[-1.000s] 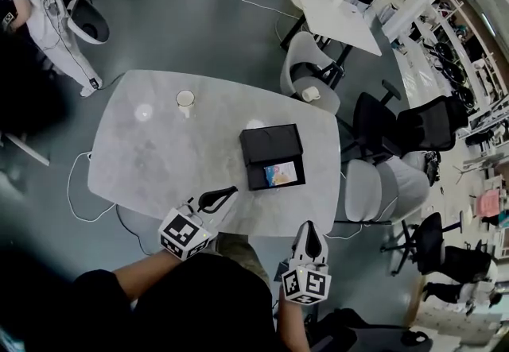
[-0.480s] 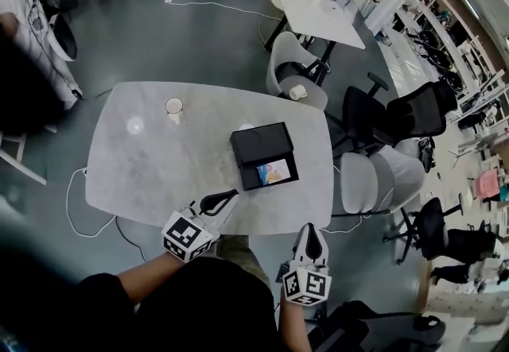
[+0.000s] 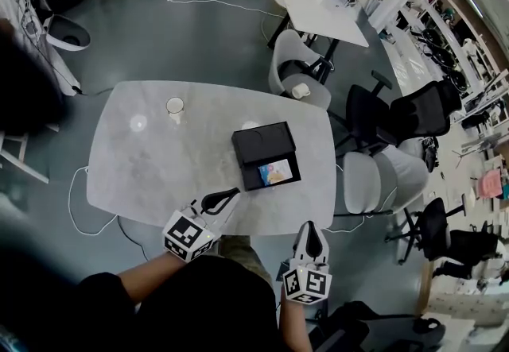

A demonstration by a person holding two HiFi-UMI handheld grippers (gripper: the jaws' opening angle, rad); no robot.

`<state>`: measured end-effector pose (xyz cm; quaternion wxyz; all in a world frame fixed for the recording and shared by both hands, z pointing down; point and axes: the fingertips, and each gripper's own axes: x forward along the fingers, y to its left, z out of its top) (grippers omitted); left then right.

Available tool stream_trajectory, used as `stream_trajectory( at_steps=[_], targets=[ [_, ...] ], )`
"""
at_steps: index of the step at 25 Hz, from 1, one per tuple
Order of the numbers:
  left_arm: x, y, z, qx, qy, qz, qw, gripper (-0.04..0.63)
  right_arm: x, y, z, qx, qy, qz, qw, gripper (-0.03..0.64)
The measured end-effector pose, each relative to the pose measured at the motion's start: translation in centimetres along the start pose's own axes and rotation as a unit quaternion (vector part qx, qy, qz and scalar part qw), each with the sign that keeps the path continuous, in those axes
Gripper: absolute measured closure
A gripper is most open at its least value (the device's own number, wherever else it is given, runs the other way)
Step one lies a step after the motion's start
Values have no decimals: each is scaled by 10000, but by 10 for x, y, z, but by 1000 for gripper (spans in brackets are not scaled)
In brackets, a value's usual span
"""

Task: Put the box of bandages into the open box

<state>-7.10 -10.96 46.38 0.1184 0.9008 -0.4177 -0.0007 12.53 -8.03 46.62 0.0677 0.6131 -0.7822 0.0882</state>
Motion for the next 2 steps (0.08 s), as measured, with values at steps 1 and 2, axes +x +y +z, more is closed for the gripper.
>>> stream_trajectory(
  at_steps=[1, 2],
  targets=[
    [1, 1, 0, 3, -3, 8, 10000, 571, 1, 0, 0, -4, 9, 13, 10000, 604],
    [1, 1, 1, 5, -5, 16, 10000, 571, 3, 0, 0, -9, 19, 27, 10000, 604]
  ],
)
